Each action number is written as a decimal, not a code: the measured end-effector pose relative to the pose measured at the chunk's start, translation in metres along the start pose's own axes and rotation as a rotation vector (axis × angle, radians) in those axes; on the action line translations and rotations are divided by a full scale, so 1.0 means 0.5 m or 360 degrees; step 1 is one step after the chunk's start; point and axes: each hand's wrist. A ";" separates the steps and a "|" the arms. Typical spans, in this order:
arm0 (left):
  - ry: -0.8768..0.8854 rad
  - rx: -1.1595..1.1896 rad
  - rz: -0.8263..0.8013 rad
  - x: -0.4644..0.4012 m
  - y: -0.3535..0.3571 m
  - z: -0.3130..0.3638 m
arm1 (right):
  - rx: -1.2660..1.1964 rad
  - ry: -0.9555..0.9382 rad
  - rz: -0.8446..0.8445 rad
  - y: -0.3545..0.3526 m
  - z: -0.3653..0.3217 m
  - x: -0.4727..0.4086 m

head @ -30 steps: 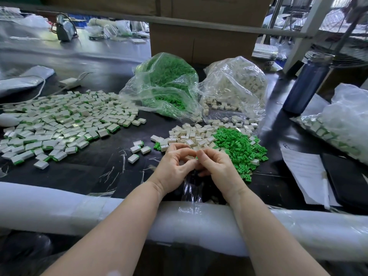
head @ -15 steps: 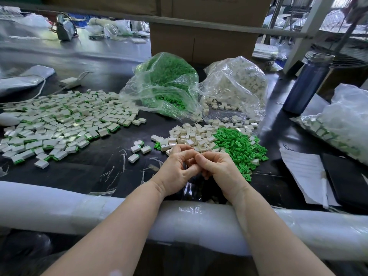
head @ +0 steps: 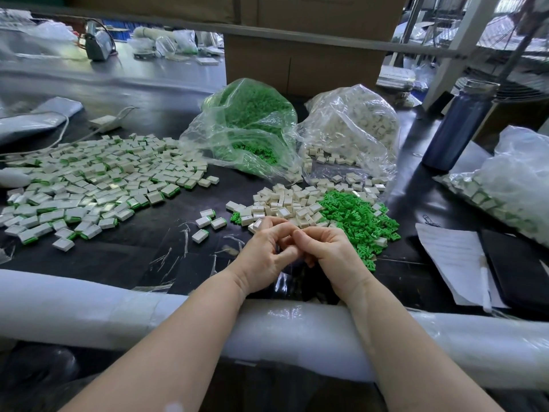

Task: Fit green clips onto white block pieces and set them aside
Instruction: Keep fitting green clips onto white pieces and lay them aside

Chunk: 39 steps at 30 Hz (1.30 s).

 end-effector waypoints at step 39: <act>-0.0629 -0.0331 0.1393 -0.008 -0.037 -0.032 | 0.0688 -0.0334 0.0943 -0.014 -0.004 -0.002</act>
Point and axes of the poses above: each hand's wrist, its own x-axis away from the middle knuckle, its own y-axis out of the palm, z = x × y, and after that the axes turned 9 degrees about -z, right-handed
